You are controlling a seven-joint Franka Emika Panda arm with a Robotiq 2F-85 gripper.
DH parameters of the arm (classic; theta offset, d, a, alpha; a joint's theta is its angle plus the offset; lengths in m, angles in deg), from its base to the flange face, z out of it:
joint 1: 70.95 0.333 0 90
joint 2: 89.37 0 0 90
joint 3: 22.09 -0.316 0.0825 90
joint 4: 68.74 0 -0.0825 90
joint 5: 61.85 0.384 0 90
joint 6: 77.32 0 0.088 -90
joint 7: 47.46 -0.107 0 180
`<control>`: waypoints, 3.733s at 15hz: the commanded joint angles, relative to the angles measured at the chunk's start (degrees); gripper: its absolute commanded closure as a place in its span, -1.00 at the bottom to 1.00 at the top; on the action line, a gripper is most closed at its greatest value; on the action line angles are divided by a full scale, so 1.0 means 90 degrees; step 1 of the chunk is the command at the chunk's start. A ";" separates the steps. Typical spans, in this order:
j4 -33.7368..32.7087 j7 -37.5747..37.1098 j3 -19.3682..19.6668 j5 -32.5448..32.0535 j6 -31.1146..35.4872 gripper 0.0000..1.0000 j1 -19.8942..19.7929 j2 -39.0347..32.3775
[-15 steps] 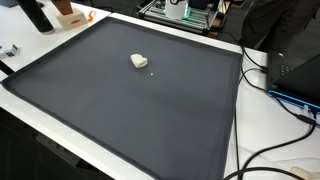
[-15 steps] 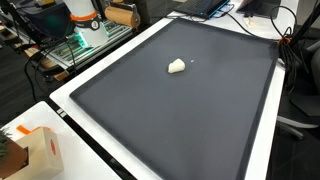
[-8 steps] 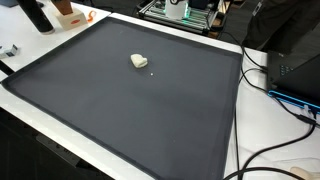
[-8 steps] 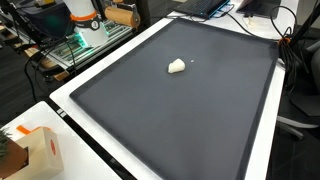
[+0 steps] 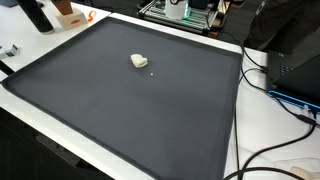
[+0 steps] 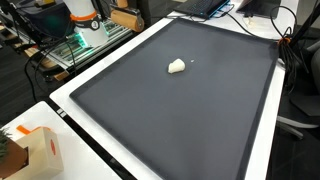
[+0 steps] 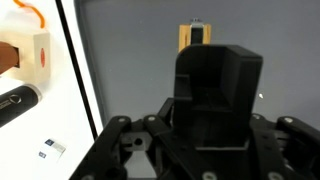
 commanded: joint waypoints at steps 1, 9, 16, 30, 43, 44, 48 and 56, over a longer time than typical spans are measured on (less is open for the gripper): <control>-0.0134 -0.0701 0.0198 0.0651 0.0687 0.53 -0.0015 -0.0804; -0.0378 -0.3965 -0.0168 -0.0135 0.2648 0.53 -0.0205 -0.2445; -0.0941 -0.6325 -0.0117 -0.1888 0.2367 0.53 0.0217 -0.3304; -0.1541 -0.7559 -0.0117 -0.3642 0.1086 0.53 0.1149 -0.4335; -0.1721 -0.7676 -0.0110 -0.4156 0.0859 0.53 0.1448 -0.4791; -0.1724 -0.7659 -0.0117 -0.4188 0.0824 0.53 0.1461 -0.4814; -0.1755 -0.7447 -0.0159 -0.4123 0.0667 0.53 0.1468 -0.4862; -0.1746 -0.6922 -0.0204 -0.3934 0.0574 0.53 0.1428 -0.4869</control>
